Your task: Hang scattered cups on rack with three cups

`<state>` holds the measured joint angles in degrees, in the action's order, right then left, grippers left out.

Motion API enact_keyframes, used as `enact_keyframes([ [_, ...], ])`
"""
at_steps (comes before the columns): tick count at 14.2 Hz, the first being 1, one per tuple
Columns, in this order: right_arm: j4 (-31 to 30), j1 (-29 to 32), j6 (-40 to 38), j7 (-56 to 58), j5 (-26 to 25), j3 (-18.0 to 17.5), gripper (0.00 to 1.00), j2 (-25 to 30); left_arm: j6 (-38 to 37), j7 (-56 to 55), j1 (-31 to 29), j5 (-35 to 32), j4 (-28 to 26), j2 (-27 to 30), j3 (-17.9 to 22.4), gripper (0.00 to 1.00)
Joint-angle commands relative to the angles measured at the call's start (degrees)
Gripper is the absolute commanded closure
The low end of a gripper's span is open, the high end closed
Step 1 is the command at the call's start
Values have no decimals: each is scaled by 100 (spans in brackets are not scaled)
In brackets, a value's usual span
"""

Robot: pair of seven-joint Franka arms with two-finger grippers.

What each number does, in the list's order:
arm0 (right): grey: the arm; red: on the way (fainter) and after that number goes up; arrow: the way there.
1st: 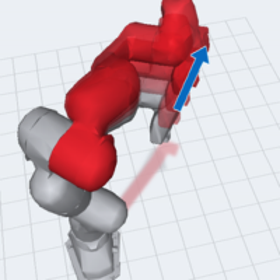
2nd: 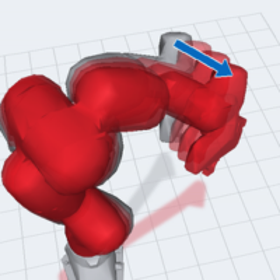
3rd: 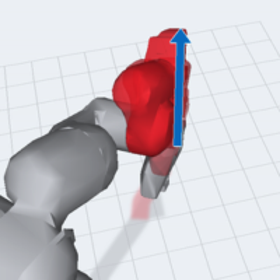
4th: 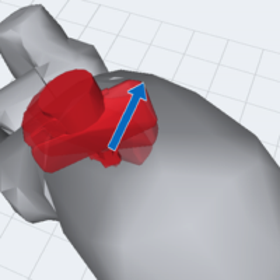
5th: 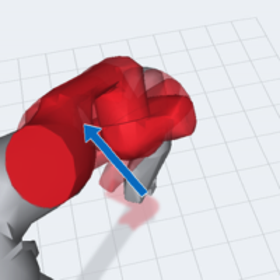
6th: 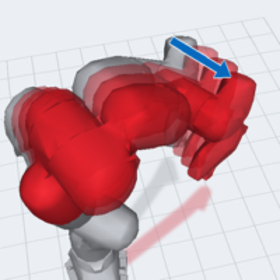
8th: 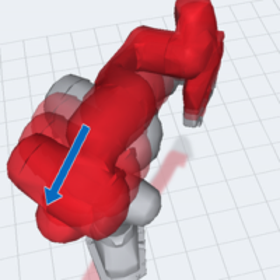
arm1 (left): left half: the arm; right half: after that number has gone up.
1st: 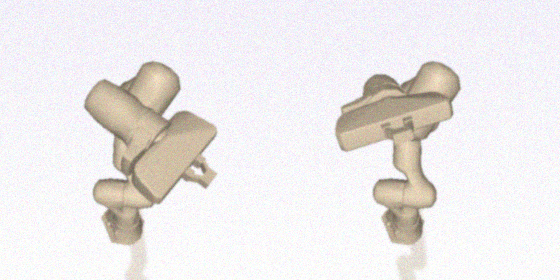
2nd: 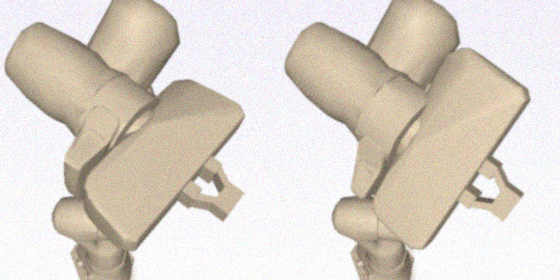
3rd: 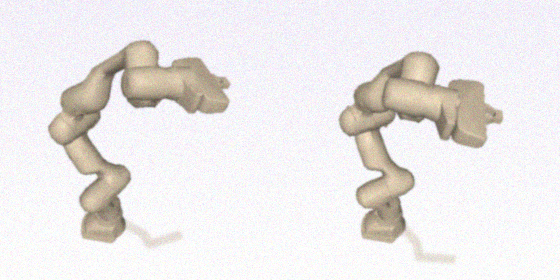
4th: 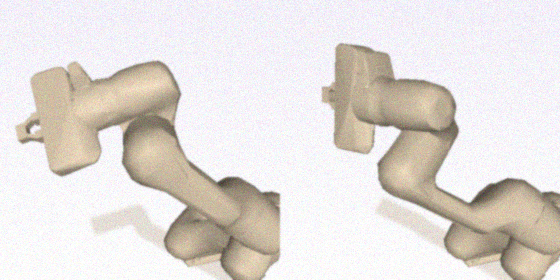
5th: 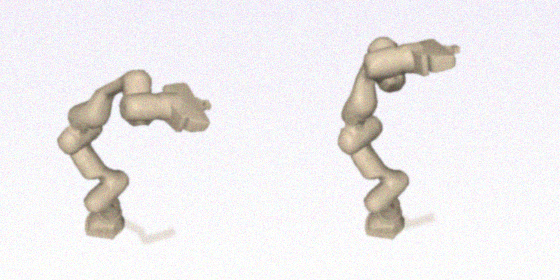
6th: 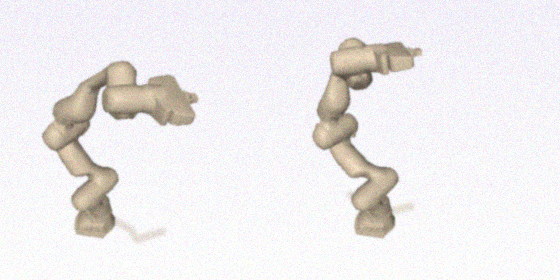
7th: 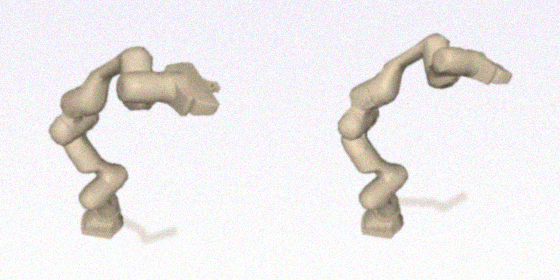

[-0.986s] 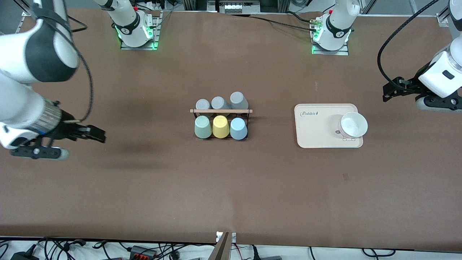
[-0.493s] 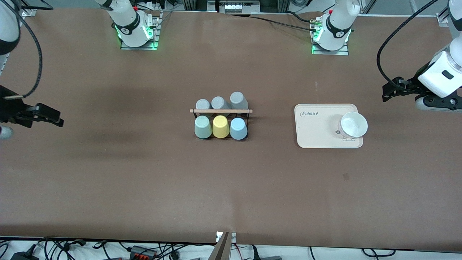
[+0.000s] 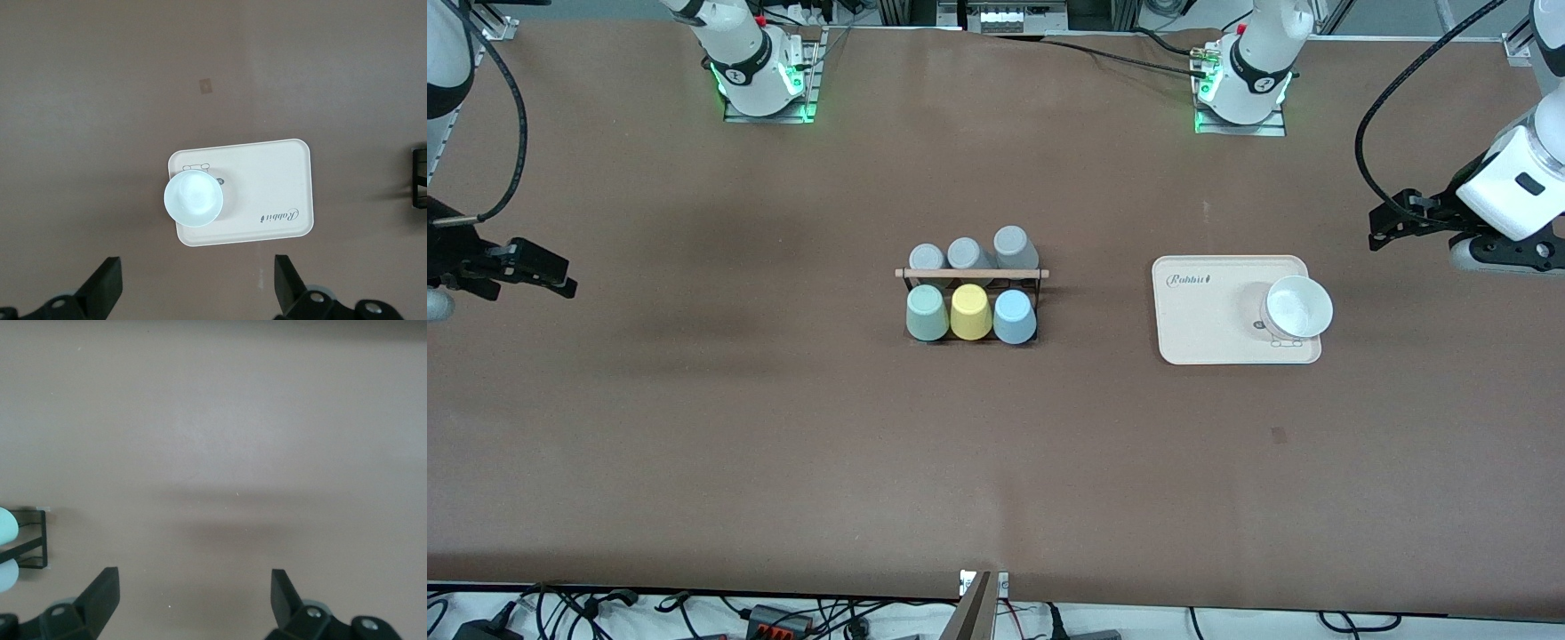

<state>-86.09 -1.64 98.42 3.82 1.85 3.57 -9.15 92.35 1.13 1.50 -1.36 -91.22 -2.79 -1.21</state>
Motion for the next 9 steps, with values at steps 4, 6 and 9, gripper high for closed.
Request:
enact_keyframes([
  [4, -1733, -12, 808, 110, -97, -32, 0, 1161, 46, 45, -36, 65, -45, 77, -46, 0],
  [6, -1709, 5, 645, 119, -89, -32, 0, 1162, 37, 45, -27, 65, -45, 77, -37, 0],
  [9, -1533, -3, 450, 110, -89, -41, 0, 1135, 46, 45, -36, 65, -45, 77, -37, 0],
])
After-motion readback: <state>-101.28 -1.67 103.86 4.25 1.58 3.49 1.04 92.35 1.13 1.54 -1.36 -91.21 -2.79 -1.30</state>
